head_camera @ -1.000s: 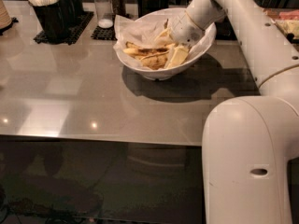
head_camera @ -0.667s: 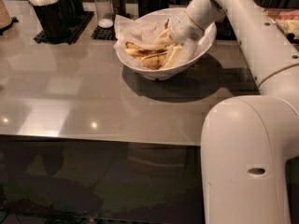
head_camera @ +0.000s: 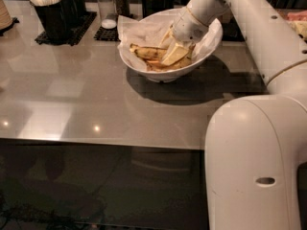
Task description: Pick banana from white bowl
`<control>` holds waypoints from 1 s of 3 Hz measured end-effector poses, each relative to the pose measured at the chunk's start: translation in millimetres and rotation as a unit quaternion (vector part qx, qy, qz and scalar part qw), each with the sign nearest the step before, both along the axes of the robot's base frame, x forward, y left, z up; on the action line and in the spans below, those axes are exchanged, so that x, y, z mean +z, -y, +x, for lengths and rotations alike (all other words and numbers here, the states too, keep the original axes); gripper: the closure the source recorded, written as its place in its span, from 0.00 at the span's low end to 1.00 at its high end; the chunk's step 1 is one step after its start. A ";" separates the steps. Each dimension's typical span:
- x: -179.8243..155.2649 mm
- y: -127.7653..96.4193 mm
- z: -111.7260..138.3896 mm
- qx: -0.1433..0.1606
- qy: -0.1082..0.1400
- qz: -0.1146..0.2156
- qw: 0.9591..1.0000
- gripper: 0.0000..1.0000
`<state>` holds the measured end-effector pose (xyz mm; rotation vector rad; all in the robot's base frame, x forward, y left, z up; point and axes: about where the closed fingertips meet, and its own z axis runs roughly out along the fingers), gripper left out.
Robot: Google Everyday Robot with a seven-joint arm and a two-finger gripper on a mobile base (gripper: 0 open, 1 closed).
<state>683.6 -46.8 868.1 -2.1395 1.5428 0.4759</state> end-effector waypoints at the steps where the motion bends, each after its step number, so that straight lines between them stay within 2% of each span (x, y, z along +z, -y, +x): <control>1: 9.5 1.3 -3.4 0.000 0.010 -0.010 1.000 1.00; 2: 15.6 3.7 -6.4 -0.004 0.016 -0.017 1.000 1.00; 3: 37.3 10.0 -20.1 -0.001 0.035 0.014 0.999 1.00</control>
Offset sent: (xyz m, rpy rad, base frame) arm -0.0311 -0.0189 0.0266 -0.0819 0.0013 0.0112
